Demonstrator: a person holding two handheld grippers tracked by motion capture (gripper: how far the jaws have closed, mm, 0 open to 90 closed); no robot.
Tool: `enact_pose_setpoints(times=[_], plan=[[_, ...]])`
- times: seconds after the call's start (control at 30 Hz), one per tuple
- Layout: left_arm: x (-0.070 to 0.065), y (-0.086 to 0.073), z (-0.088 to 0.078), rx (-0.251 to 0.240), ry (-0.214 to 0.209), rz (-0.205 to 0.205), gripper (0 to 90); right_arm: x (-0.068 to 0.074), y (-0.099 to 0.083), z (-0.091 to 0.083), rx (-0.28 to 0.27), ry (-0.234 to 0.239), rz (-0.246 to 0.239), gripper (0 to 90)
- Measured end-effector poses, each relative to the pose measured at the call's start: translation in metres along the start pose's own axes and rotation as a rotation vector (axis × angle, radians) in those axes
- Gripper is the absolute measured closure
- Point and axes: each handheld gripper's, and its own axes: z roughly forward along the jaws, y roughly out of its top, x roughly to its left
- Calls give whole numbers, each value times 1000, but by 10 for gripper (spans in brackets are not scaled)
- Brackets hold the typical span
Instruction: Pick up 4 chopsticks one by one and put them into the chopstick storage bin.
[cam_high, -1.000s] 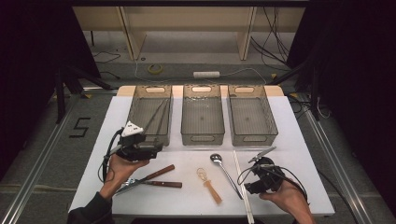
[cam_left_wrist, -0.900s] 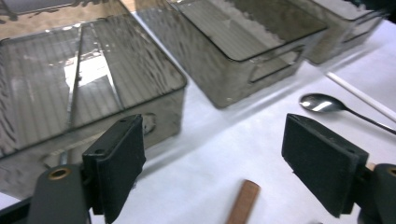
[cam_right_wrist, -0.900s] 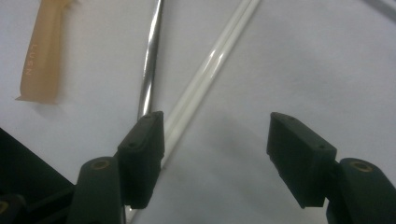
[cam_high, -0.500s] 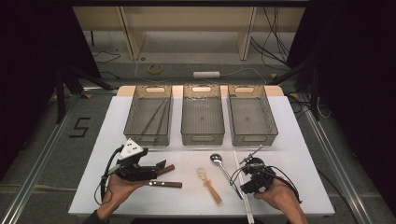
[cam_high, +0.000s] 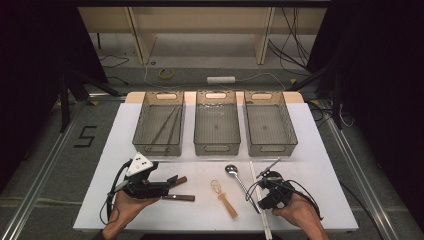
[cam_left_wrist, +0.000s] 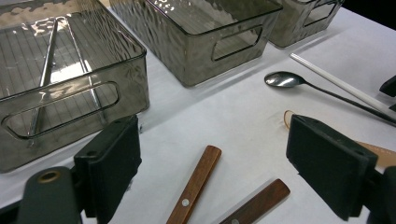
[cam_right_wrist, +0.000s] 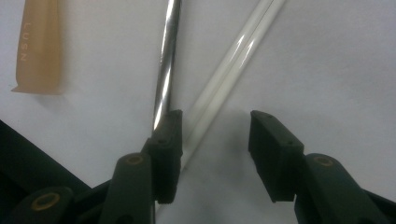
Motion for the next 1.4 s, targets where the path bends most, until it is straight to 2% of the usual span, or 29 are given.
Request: enact_pose_setpoints(times=[0.23,0.77,1.1,1.4], plan=[[0,-1,-1,-1,-1,-2,169,3,2,2,6,-12,10,599],[-4,-1,1,9,-4,9,169,2,0,5,46,-38,-9,685],[-5,-1,0,9,-7,14,169,-1,-1,4,39,-48,-11,774],[-5,-1,1,10,-11,16,169,-4,-2,4,27,-41,23,832]])
